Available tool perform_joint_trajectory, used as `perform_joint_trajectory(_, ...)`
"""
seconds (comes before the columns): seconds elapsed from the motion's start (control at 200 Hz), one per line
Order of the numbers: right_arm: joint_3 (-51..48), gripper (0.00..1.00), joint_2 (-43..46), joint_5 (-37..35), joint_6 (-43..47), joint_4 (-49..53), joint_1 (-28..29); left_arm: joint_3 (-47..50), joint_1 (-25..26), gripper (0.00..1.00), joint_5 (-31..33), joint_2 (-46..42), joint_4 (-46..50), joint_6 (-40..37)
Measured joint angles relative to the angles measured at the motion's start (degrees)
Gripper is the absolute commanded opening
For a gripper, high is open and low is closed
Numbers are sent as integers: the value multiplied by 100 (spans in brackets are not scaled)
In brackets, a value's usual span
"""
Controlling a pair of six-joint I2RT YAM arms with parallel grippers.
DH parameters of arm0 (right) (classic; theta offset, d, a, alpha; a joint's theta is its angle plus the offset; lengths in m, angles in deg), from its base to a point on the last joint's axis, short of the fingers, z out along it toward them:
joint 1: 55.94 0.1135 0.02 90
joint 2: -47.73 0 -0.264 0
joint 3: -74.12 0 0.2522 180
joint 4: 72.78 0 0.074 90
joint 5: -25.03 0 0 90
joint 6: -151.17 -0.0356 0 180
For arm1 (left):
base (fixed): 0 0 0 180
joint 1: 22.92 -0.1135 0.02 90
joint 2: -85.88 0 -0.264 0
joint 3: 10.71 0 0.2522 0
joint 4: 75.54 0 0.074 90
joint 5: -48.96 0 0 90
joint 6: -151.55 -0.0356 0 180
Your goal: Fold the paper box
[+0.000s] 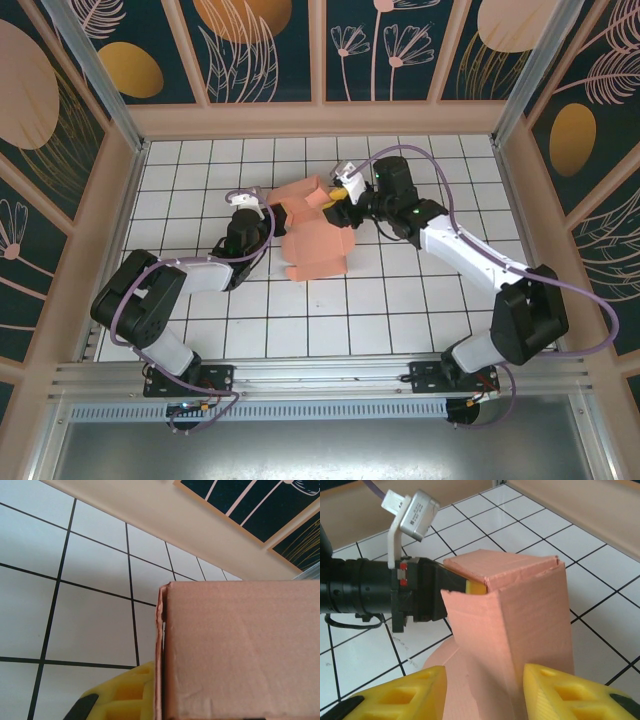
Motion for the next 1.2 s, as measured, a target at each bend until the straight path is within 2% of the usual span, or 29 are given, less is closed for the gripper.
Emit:
perform_joint_trajectory(0.2, 59, 43, -251, -170, 232, 48, 7, 0, 0, 0, 4, 4, 4, 0)
perform_joint_trajectory(0.585, 417, 36, -621, -1386, 271, 28, 299, 0, -24, 0, 74, 46, 50, 0)
perform_joint_trajectory(0.981, 603, 27, -1167, -3521, 2, -522, 1001, 0, -94, 0, 245, 101, 199, 7)
perform_joint_trajectory(1.196, 855, 13, -1499, -4551, -42, -673, 1222, 0, -101, 0, 326, 109, 225, 46)
